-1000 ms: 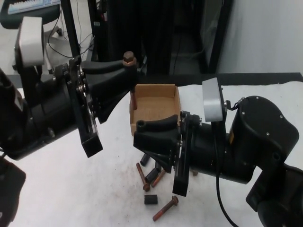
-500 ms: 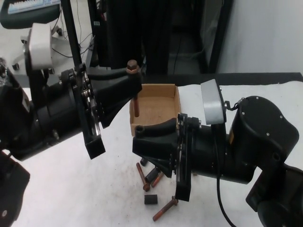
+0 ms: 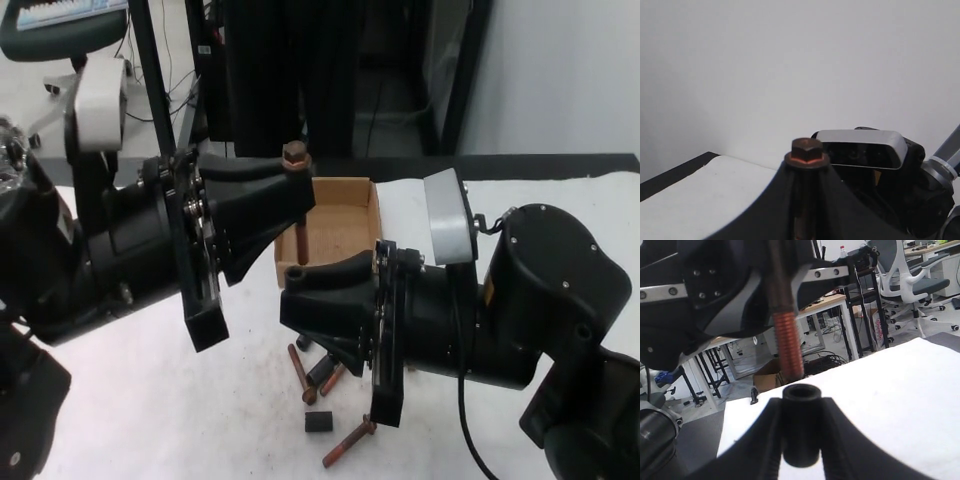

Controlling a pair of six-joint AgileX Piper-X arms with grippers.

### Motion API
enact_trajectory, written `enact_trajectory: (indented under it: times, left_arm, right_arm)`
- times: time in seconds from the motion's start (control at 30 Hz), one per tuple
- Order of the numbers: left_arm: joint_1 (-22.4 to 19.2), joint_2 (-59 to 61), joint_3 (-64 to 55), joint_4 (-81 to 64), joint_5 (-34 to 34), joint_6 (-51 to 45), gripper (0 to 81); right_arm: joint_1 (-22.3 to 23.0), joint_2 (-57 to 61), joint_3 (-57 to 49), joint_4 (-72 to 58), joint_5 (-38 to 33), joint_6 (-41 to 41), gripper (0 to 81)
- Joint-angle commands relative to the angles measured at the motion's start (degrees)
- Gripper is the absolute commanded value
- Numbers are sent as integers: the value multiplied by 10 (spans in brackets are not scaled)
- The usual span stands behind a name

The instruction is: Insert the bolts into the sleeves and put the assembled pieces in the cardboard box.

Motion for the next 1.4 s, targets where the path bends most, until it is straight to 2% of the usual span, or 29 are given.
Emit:
enact_trajectory:
  times: [0.0, 0.23, 0.67, 0.97, 1.37]
  left_arm:
    - [-3, -1, -8, -6, 6, 1, 3]
    - [0, -1, -8, 29, 6, 9, 3]
    - [0, -1, -8, 45, -14, 26, 3]
    - [0, -1, -8, 45, -10, 19, 3]
    - [0, -1, -8, 45, -10, 18, 3]
  right_arm:
    - [-6, -2, 0, -6, -8, -3, 8]
    - [-38, -2, 0, 7, -34, -1, 8]
    - [-11, -2, 0, 8, -47, -1, 8]
    - [-9, -2, 0, 97, -47, -52, 8]
    - [-10, -2, 0, 56, -34, -52, 8]
